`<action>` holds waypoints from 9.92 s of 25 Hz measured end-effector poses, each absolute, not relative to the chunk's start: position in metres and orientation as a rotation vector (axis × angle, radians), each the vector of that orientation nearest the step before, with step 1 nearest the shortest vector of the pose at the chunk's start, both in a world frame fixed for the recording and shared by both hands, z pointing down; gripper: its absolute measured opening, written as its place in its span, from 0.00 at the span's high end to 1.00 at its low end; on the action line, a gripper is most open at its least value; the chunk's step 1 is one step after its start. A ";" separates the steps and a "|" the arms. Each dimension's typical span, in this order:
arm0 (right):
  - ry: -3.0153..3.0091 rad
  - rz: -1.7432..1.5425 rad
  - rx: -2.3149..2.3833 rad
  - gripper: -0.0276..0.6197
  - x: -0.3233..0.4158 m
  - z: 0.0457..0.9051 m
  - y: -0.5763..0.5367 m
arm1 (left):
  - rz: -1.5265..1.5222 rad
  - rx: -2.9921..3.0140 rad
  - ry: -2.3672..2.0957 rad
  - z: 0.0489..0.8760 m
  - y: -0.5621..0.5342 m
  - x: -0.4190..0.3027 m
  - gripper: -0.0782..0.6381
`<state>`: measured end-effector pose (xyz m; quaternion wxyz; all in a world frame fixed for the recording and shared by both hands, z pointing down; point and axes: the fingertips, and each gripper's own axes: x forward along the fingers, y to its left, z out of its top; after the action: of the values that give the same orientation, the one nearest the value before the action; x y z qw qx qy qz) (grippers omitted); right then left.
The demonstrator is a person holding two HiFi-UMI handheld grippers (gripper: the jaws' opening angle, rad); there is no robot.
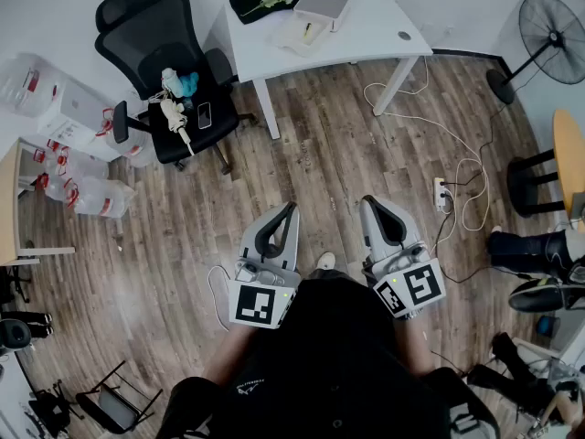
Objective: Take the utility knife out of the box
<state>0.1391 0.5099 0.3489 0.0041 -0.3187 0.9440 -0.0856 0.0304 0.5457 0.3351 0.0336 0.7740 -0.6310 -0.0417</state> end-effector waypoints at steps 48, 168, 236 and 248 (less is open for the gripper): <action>2.955 -0.277 -1.095 0.95 0.137 0.355 0.366 | -0.176 2.412 -1.934 0.337 0.382 0.012 0.88; 3.034 -0.438 -1.175 0.95 -0.009 0.382 -0.211 | 0.419 2.071 -1.760 0.499 -0.211 -0.160 0.88; 2.758 -0.632 -1.853 0.95 0.050 0.430 -0.233 | 0.959 1.583 -1.452 0.728 -0.299 -0.158 0.80; 2.758 -0.642 -1.824 0.95 0.053 0.430 -0.233 | 0.922 1.575 -1.489 0.717 -0.295 -0.167 0.80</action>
<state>0.0533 -0.2328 0.4296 -0.1130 -0.5380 0.8136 -0.1893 -0.1670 -0.2949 0.7174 0.3832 0.6176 -0.5839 0.3615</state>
